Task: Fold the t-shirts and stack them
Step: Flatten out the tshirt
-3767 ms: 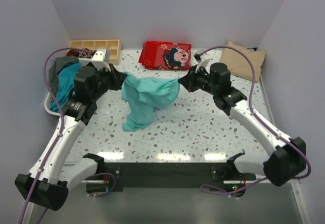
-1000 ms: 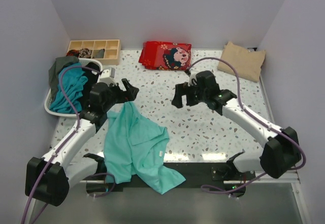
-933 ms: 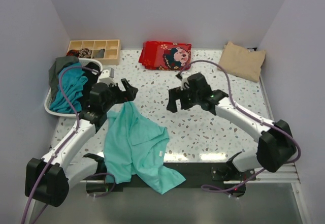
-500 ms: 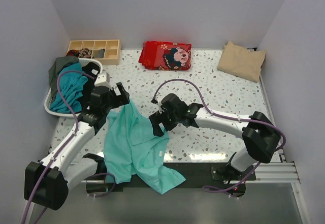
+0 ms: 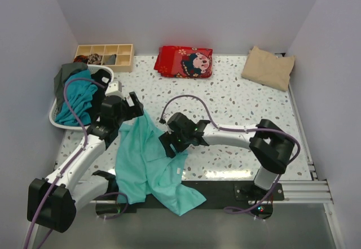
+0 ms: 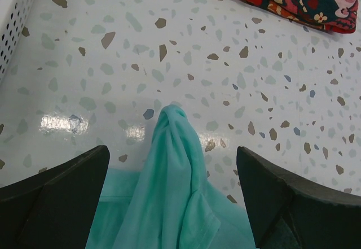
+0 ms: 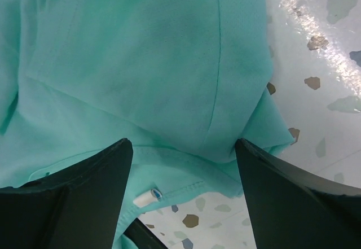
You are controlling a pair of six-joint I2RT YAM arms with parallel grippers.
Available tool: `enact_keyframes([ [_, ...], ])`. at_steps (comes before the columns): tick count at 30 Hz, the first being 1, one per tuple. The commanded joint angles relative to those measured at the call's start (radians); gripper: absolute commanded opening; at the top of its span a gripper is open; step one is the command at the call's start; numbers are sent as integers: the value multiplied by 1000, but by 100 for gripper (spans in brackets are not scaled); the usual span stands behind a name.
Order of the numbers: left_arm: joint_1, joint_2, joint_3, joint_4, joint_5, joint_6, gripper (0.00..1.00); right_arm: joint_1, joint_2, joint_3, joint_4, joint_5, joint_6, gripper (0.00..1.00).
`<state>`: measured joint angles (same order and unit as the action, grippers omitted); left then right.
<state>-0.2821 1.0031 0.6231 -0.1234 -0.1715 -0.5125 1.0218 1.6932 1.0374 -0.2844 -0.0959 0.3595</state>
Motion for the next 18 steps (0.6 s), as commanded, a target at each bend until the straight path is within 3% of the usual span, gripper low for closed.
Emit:
enact_keyframes([
  [1,0,2,-8,13,-29,17,100,21,55,78,-10,93,13,74],
  [4,0,8,-2,8,-28,19,100,26,60,82,-9,143,18,60],
  [5,0,8,-2,10,-26,19,100,27,57,84,-12,180,16,48],
  [7,0,9,-3,13,-26,19,100,29,28,82,-16,214,6,36],
  [8,0,9,-5,14,-26,20,100,29,16,81,-21,244,1,23],
  [12,0,9,-2,13,-23,22,100,29,-98,67,-83,359,-17,0],
  [18,0,-4,9,16,-10,16,100,15,-372,33,-284,708,9,0],
])
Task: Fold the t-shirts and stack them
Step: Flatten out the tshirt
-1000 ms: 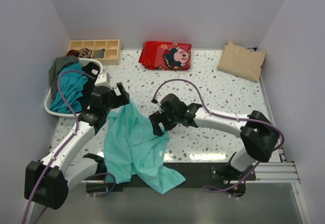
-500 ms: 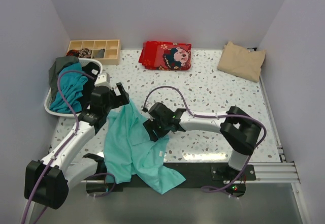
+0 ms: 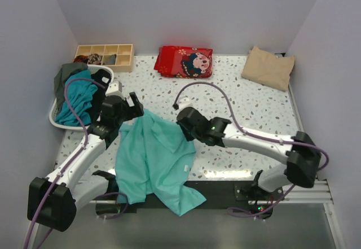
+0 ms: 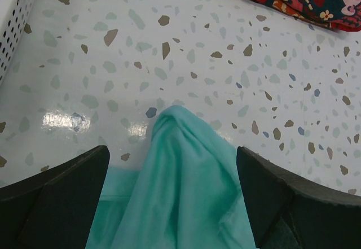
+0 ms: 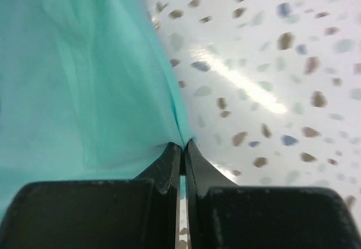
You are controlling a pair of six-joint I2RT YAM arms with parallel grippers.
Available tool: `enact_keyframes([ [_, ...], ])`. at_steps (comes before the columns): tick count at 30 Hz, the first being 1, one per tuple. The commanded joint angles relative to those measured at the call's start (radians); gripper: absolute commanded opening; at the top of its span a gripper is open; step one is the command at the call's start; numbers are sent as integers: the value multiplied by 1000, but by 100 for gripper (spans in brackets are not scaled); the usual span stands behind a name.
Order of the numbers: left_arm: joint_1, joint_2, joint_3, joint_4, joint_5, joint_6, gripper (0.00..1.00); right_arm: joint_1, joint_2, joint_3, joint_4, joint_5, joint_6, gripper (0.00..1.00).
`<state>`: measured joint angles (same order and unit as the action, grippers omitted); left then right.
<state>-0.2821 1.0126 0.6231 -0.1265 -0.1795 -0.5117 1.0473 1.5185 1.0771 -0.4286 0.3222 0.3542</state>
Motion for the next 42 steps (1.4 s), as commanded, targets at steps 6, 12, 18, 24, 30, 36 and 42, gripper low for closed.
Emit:
enact_keyframes([
  [6,0,46,21,73,52,12,100,-174,-328,-45,-191,362,16,0],
  [12,0,164,20,111,58,19,100,-314,-259,-88,-147,359,0,0],
  [18,-2,259,35,168,60,32,100,-427,-198,-100,-85,327,-37,0],
  [24,0,386,79,197,28,32,100,-432,-189,-91,-47,261,-72,0],
  [30,0,458,87,229,-5,27,87,-434,-201,-97,-35,227,-90,0],
  [36,0,488,101,234,-29,35,49,-434,-228,-103,-42,225,-100,0],
  [42,0,501,95,229,-38,39,15,-437,-265,-103,-50,229,-104,0],
])
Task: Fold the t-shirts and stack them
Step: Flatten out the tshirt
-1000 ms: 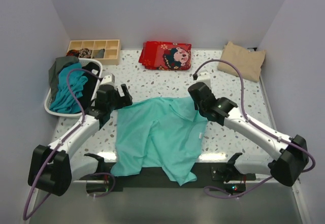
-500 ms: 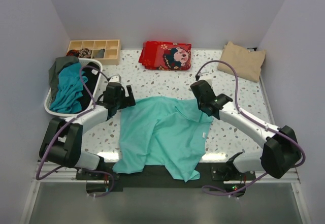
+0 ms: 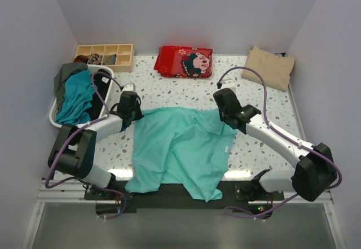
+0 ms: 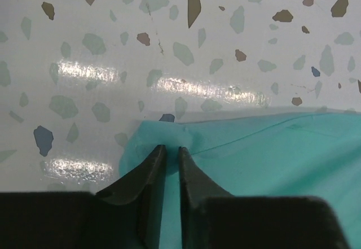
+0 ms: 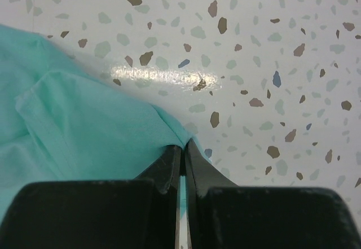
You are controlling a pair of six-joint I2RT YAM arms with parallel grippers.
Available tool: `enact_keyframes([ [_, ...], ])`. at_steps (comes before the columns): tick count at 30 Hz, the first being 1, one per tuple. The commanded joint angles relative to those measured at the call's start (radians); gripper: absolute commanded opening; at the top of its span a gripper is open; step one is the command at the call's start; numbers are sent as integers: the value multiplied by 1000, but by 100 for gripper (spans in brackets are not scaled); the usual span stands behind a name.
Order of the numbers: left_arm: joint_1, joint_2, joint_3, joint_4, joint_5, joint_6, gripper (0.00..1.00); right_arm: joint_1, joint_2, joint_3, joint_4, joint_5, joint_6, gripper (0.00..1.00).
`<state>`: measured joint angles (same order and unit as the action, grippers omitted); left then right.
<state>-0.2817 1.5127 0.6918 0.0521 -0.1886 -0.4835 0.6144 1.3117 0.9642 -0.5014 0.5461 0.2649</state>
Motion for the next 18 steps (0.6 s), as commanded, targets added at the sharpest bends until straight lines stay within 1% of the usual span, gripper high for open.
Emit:
enact_keyframes([
  [1,-1,3,25,51,-28,14,7,-5,-61,8,21,6,-16,0],
  [2,-2,0,26,46,-28,14,0,-7,-65,7,20,6,-19,0],
  [6,-1,-35,25,34,-20,19,0,-8,-75,5,15,6,-21,0],
  [7,-1,-60,26,26,-26,23,22,-10,-77,5,14,5,-24,0],
  [8,-1,-72,28,8,-32,25,42,-10,-77,7,14,2,-26,0],
  [9,-1,-83,23,2,-40,28,58,-11,-77,7,15,-5,-23,0],
  [10,-1,-104,18,-3,-60,34,67,-12,-77,7,15,-8,-24,0],
  [12,-1,-124,-12,3,-81,33,78,-10,-75,4,18,-14,-23,0],
  [13,1,-138,-24,12,-87,34,86,-10,-74,4,20,-17,-21,0],
  [16,1,-123,-51,49,-80,39,86,-10,-68,2,21,-23,-23,0],
  [18,1,-97,-40,51,-71,42,84,-12,-68,1,21,-23,-24,0],
])
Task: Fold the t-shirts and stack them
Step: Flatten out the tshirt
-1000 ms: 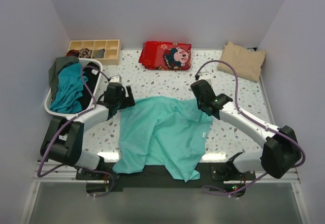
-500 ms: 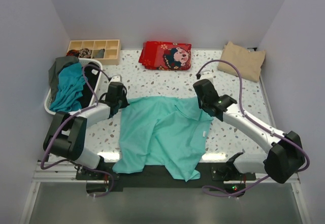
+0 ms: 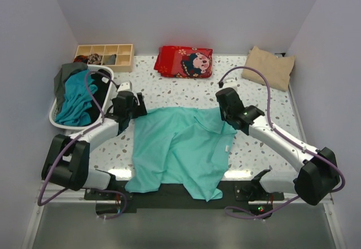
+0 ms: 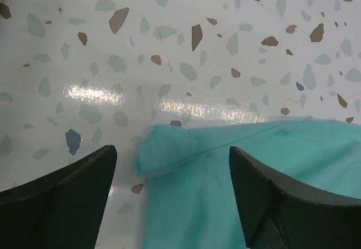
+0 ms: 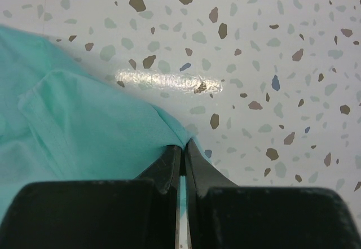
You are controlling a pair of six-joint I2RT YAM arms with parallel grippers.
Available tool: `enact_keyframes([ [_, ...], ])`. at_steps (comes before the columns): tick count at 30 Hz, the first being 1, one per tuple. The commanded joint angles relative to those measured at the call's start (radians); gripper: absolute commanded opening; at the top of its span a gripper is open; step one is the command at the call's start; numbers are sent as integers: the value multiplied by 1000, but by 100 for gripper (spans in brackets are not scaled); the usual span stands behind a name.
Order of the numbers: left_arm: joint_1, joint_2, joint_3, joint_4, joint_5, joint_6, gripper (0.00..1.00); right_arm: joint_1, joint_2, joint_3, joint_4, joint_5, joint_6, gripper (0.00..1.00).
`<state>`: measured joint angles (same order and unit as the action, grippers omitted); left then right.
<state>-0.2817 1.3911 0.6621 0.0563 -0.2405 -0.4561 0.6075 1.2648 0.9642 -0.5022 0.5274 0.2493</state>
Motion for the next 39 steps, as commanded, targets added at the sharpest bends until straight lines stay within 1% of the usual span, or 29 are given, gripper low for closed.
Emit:
enact_keyframes([
  [1,1,52,-9,45,-14,14,81,-5,-19,1,22,-3,-8,0],
  [5,1,89,-16,77,0,8,74,-9,-24,-5,27,-3,-8,0],
  [6,1,95,-21,82,3,8,72,-9,-22,-7,28,-3,-8,0],
  [7,1,103,-22,86,6,7,65,-12,-24,-7,28,-3,-10,0],
  [9,1,109,-21,93,4,5,61,-14,-22,-9,30,-6,-10,0],
  [10,1,114,-19,94,4,5,53,-14,-24,-9,30,-6,-12,0],
  [12,1,118,-12,97,6,7,46,-15,-27,-7,30,-7,-13,0],
  [13,1,123,-7,97,6,8,36,-17,-33,-7,27,-9,-13,0],
  [15,1,126,7,91,6,11,27,-15,-41,-5,21,-9,-16,0],
  [16,1,125,11,86,6,16,17,-17,-47,-5,16,-9,-15,0],
  [19,1,115,43,59,7,23,0,-15,-76,-4,1,-9,-19,0],
  [21,1,99,70,18,7,27,0,-17,-102,2,-12,-10,-24,0],
  [24,1,30,88,-36,7,30,0,-17,-139,14,-45,-9,-30,0],
  [27,1,-74,94,-96,-8,43,7,-15,-168,24,-61,-9,-33,0],
  [28,1,-90,96,-104,-14,46,11,-17,-173,25,-62,-10,-30,0],
  [32,1,-142,100,-138,-25,54,13,-17,-182,30,-70,-10,-16,0],
  [33,1,-152,96,-138,-23,56,10,-17,-185,30,-70,-12,-16,0],
  [34,1,-150,93,-135,-17,57,0,-15,-188,31,-68,-12,-13,0],
  [39,1,-147,77,-122,-5,53,0,-15,-191,44,-79,-12,-18,0],
])
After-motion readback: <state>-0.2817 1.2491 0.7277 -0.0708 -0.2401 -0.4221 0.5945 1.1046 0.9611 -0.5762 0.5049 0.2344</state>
